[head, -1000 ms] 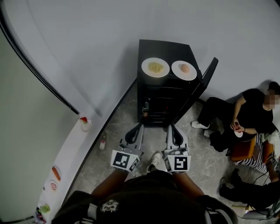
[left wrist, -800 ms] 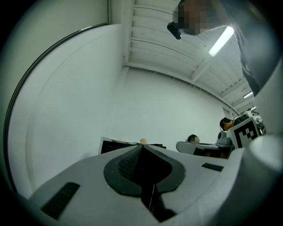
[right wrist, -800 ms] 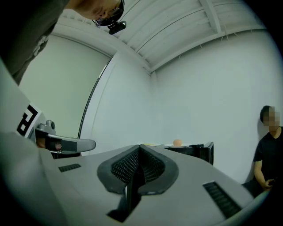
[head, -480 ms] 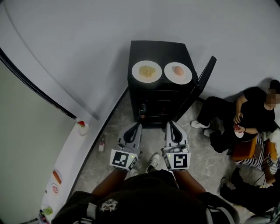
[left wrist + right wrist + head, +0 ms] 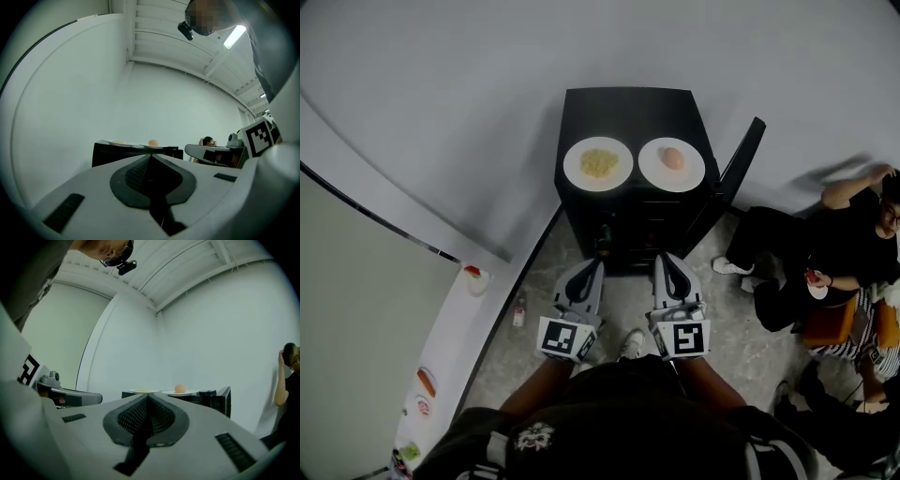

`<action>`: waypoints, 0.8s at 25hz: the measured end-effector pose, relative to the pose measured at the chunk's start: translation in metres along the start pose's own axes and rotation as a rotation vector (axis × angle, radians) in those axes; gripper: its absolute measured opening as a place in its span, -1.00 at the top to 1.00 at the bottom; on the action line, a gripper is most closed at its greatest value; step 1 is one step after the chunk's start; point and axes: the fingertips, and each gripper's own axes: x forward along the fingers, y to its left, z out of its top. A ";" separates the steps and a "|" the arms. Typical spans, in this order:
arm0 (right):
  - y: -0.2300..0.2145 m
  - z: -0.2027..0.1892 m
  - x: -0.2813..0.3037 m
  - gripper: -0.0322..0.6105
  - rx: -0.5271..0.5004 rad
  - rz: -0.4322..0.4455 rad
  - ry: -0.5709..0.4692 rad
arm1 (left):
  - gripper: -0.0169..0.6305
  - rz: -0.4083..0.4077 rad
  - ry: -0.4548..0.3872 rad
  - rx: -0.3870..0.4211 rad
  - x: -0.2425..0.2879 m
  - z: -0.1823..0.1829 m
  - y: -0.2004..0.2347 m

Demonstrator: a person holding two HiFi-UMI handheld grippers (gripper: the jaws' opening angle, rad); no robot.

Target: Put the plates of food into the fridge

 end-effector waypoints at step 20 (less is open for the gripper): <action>-0.027 -0.013 0.065 0.82 -0.011 -0.020 -0.005 | 0.88 -0.034 0.047 0.020 0.066 -0.008 0.042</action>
